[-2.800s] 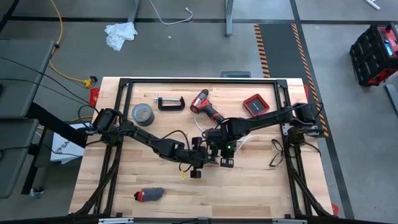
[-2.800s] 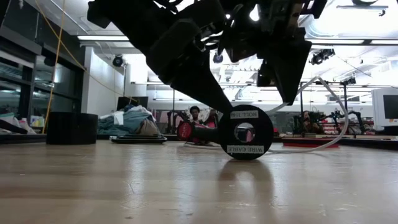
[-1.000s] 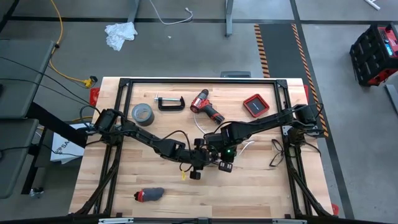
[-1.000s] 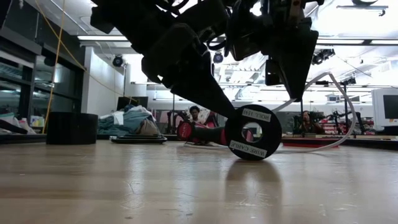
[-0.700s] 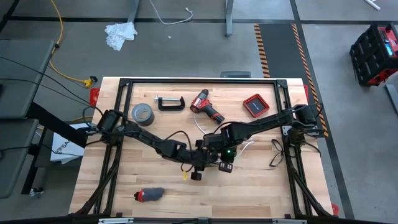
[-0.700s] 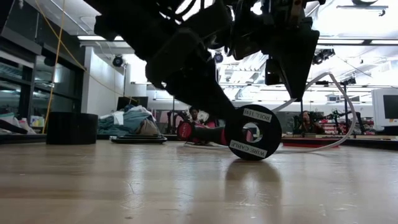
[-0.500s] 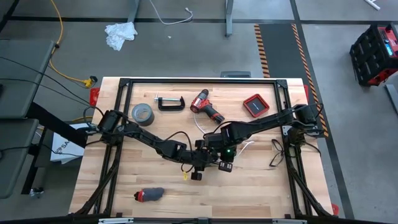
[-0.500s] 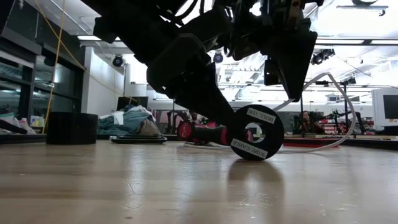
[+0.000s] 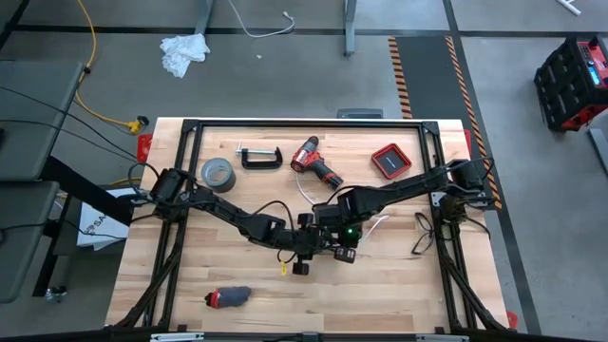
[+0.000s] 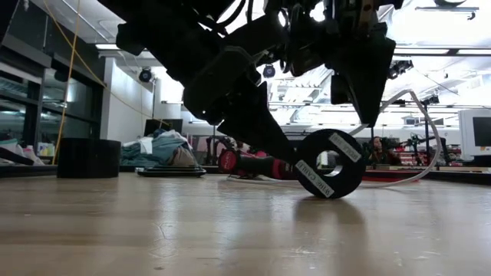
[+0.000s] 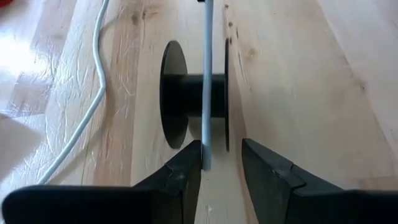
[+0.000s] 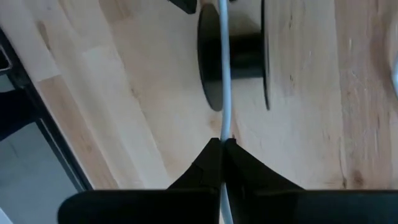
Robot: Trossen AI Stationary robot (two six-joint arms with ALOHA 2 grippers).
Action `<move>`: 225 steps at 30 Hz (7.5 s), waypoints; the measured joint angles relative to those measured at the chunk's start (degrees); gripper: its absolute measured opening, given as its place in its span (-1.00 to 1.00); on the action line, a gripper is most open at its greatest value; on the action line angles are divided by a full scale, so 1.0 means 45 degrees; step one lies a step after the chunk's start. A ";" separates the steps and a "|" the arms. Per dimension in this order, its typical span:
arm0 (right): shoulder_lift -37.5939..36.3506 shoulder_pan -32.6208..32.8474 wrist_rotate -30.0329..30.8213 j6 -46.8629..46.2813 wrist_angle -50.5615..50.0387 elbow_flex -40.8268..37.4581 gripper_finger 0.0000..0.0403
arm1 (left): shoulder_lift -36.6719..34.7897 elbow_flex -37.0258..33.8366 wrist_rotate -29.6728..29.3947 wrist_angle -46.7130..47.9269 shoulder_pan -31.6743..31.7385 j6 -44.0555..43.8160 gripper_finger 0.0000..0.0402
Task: Coil cords
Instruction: Coil the white cable wire into the black spool
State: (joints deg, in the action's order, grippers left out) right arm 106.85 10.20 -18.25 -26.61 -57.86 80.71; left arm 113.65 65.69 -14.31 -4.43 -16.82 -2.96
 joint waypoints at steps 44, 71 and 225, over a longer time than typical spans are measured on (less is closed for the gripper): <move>-0.1166 0.3242 0.0008 -0.2156 -0.5998 -0.2026 -1.00 | -0.0102 0.0651 -0.0554 0.0772 -0.0005 0.0000 -0.46; -0.1200 0.2789 0.2184 -0.3108 -0.1690 -0.2127 -1.00 | -0.1200 0.0651 0.0148 0.1603 0.0431 0.1294 -0.46; -0.1205 0.2234 0.4303 0.2448 0.1860 -0.2127 -1.00 | 0.0330 0.0646 0.0384 0.0262 0.0146 0.0704 -0.94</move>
State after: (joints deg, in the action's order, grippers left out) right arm 101.43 20.25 1.11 -15.59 -49.49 71.13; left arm 115.13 68.60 -12.58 -3.25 -16.16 0.21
